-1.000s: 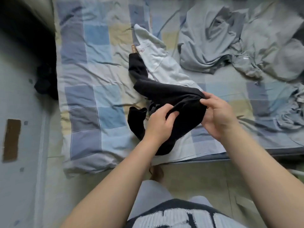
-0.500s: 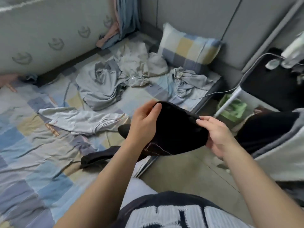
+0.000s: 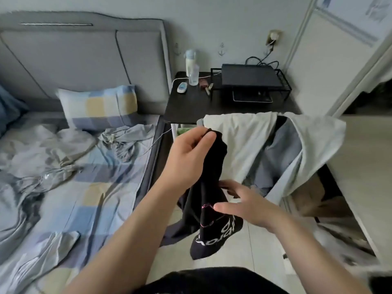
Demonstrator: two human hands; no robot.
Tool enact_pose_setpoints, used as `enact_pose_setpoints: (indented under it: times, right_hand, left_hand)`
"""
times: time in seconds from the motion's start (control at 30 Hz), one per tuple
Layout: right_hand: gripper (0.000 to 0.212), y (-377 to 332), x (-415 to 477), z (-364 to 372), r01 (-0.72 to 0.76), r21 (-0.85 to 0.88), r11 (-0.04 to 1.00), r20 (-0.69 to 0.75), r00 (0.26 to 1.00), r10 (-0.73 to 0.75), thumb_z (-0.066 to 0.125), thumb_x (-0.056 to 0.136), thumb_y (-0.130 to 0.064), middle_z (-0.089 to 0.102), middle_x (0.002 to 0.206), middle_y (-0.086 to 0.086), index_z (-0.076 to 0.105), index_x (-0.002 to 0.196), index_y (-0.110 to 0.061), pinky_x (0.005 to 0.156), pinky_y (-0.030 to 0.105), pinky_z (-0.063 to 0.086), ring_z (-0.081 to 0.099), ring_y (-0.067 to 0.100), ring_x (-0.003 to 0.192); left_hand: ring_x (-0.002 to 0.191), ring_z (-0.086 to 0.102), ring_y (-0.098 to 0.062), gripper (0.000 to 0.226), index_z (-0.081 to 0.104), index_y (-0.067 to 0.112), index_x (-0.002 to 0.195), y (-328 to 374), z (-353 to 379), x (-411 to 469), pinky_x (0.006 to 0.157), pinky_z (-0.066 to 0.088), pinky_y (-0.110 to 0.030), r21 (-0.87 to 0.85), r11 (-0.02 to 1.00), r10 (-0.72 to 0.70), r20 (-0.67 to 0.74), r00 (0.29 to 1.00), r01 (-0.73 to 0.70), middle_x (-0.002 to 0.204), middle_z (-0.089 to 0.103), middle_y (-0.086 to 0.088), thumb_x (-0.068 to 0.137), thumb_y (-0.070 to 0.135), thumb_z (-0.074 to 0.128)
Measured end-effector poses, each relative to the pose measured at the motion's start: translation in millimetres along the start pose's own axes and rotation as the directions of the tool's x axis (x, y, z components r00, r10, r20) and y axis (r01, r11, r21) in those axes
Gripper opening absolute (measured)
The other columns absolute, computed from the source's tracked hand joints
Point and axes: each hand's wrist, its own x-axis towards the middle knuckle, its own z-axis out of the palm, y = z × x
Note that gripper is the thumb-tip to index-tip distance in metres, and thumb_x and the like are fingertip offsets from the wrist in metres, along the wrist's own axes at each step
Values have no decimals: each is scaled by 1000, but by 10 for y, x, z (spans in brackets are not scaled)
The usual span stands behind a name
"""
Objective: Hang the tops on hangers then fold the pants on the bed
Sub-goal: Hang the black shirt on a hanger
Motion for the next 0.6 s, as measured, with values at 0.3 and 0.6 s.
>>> enact_pose_setpoints:
  times: [0.3,0.6]
  right_hand:
    - [41,427,-458,-229,39,-233,972,-670,718,-189,51,102,-29,38,51,-11,42,63,-32,52,20,31,38,8,50]
    - [35,440,-932,-509,-170,-283,944,-885,424,-190,48,104,-21,42,57,5,42,70,-15,57,39,40,43,21,53]
  left_hand:
    - [65,44,-19,43,50,-10,82,275,498,286,56,38,-26,-113,991,-40,207,978,65,70,43,-8,99,29,57]
    - [61,48,-13,36,60,-2,82,54,857,901,58,42,-30,124,991,-98,388,917,53,66,49,0,99,29,58]
